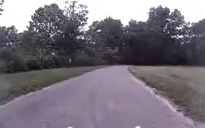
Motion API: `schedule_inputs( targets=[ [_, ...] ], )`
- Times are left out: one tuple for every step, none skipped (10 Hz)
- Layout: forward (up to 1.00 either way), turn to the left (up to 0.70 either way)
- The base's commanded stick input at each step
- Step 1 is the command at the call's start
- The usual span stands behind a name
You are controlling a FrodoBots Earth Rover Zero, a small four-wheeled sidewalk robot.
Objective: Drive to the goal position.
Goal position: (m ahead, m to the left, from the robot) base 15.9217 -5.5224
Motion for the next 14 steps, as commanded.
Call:
schedule_inputs(
  targets=[
    [0.70, -0.14],
    [0.70, -0.14],
    [0.70, -0.14],
    [0.70, -0.14],
    [0.70, -0.13],
    [0.70, -0.10],
    [0.70, -0.07],
    [0.70, -0.04],
    [0.70, -0.01],
    [0.70, 0.00],
    [0.70, 0.00],
    [0.70, 0.00],
    [0.70, 0.00],
    [0.70, 0.00]
  ],
)
